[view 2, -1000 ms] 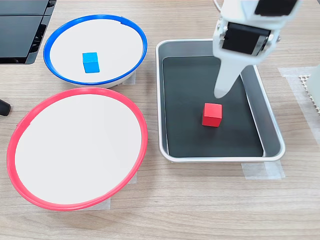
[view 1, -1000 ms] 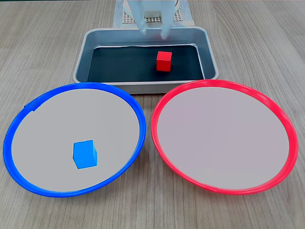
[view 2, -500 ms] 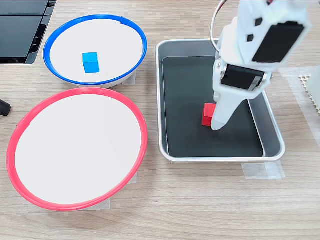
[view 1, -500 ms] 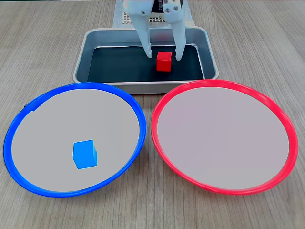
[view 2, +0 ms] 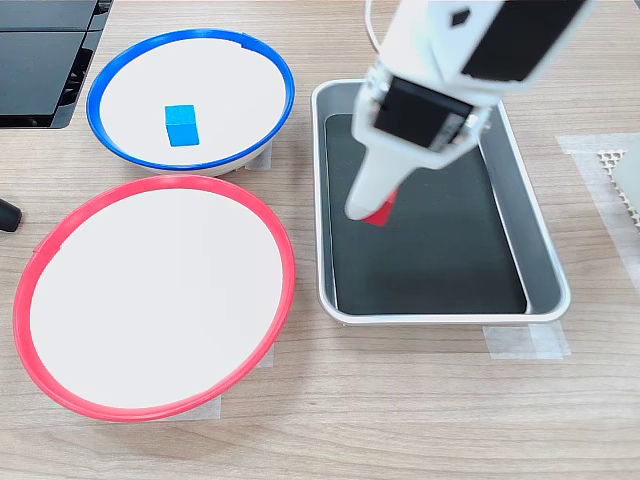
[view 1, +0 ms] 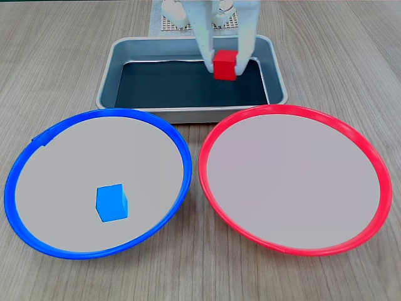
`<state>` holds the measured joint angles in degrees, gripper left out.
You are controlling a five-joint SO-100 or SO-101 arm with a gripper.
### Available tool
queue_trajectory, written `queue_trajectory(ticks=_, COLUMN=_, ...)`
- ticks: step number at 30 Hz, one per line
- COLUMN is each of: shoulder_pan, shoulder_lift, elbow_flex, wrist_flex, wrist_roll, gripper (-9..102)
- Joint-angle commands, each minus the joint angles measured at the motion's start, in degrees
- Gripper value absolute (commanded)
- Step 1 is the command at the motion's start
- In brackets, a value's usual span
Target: Move two blocks tray to matching dishes
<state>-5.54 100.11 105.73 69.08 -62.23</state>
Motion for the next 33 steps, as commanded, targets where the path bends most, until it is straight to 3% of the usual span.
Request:
queue_trajectory(ticks=1, shoulder_pan=-1.7, shoulder_lift=-4.1, elbow_flex=-15.4, wrist_flex=3.1, wrist_roll=9.5, gripper=0)
queue_trajectory(ticks=6, shoulder_pan=-2.8, shoulder_lift=-18.0, elbow_flex=-31.6, wrist_flex=-1.1, wrist_roll=17.4, gripper=0)
queue_trajectory(ticks=11, shoulder_pan=-3.1, shoulder_lift=-27.6, elbow_flex=-30.8, wrist_flex=-12.7, wrist_roll=16.9, gripper=0)
queue_trajectory(ticks=15, shoulder_pan=-3.1, shoulder_lift=-29.3, elbow_flex=-28.2, wrist_flex=-19.5, wrist_roll=16.1, gripper=19)
queue_trajectory(ticks=18, shoulder_pan=-3.2, shoulder_lift=-28.4, elbow_flex=-27.4, wrist_flex=-20.0, wrist_roll=15.5, gripper=28)
queue_trajectory(ticks=21, shoulder_pan=-3.2, shoulder_lift=-24.0, elbow_flex=-24.3, wrist_flex=-20.7, wrist_roll=15.5, gripper=25)
queue_trajectory(ticks=22, shoulder_pan=-3.1, shoulder_lift=-20.7, elbow_flex=-22.0, wrist_flex=-22.0, wrist_roll=16.2, gripper=8)
queue_trajectory(ticks=23, shoulder_pan=-2.7, shoulder_lift=-17.0, elbow_flex=-19.8, wrist_flex=-22.6, wrist_roll=19.7, gripper=0)
queue_trajectory(ticks=26, shoulder_pan=-1.0, shoulder_lift=-5.7, elbow_flex=-12.2, wrist_flex=-25.0, wrist_roll=33.7, gripper=0)
queue_trajectory(ticks=27, shoulder_pan=0.4, shoulder_lift=1.2, elbow_flex=-5.6, wrist_flex=-29.5, wrist_roll=42.3, gripper=0)
queue_trajectory(ticks=30, shoulder_pan=3.3, shoulder_lift=15.2, elbow_flex=11.9, wrist_flex=-44.7, wrist_roll=55.6, gripper=-1)
queue_trajectory(ticks=33, shoulder_pan=5.4, shoulder_lift=30.2, elbow_flex=32.0, wrist_flex=-56.6, wrist_roll=60.7, gripper=-1)
